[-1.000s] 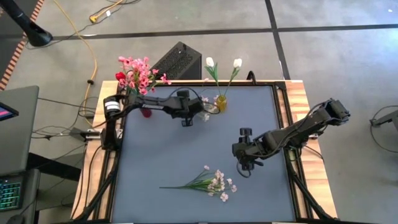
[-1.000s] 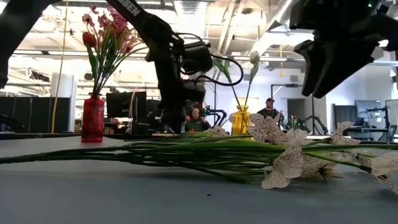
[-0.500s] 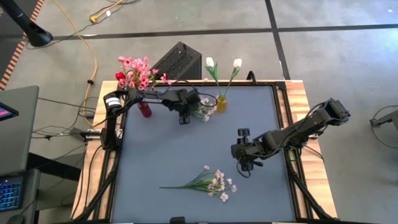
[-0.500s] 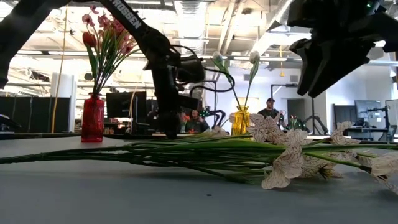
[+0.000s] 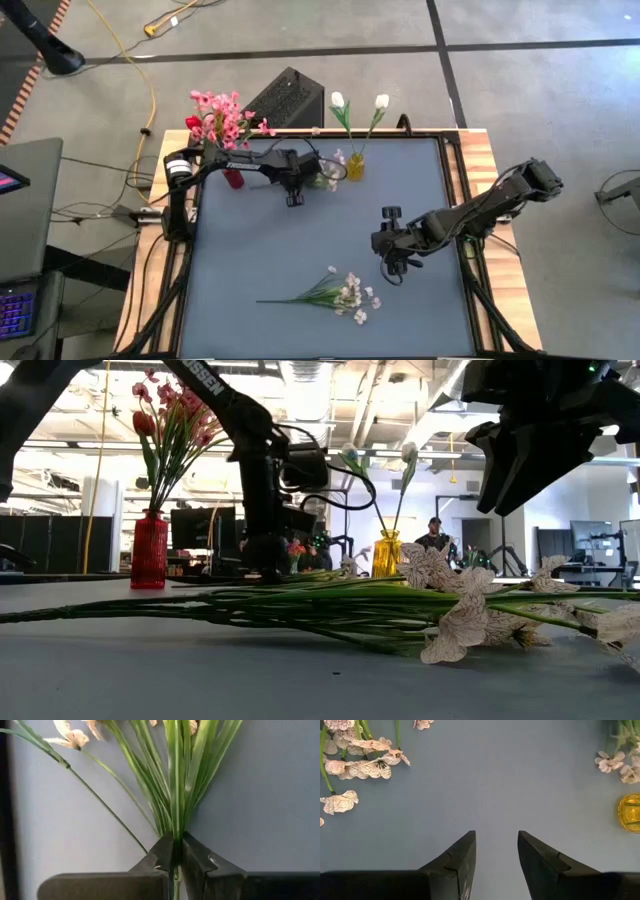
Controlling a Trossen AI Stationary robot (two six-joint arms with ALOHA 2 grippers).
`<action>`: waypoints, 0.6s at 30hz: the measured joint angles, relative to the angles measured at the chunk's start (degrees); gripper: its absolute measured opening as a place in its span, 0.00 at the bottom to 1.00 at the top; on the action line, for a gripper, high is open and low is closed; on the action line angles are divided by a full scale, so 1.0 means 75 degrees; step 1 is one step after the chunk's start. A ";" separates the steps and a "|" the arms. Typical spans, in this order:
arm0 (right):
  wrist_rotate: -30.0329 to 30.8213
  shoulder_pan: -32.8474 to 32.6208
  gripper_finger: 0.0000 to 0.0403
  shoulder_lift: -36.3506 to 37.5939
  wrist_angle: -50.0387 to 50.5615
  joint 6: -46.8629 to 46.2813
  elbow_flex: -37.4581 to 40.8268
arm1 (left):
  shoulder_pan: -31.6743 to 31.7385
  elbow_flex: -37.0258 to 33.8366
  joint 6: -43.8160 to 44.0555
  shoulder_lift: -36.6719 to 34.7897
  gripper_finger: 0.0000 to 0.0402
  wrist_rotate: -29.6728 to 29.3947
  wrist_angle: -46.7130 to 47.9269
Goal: Sort flowers into vase by color
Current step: Put the top white flowers into the yellow vase
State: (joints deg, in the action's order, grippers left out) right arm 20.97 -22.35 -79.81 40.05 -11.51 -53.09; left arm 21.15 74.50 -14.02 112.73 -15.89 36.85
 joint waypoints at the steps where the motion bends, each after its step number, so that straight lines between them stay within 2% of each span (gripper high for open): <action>1: 0.0000 0.0000 0.42 0.0000 -0.0003 0.0024 -0.0001 | -0.0053 0.0014 0.0258 -0.0035 0.02 0.0083 0.0200; 5: 0.0000 0.0000 0.42 0.0000 -0.0032 0.0181 -0.0004 | -0.0279 0.0099 0.1045 -0.0059 0.01 0.0541 0.1024; 10: -0.0003 0.0055 0.42 0.0000 -0.0043 0.0199 -0.0004 | -0.0722 0.0108 0.1593 -0.0151 0.01 0.1261 0.1266; 18: -0.0012 0.0043 0.42 0.0000 -0.0035 0.0202 -0.0007 | -0.1743 0.0111 0.2413 -0.0892 0.01 0.1000 0.1568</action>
State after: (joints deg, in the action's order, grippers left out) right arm 20.88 -22.03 -79.81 39.79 -10.00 -53.15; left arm 8.08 75.33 4.08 106.04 -8.40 48.60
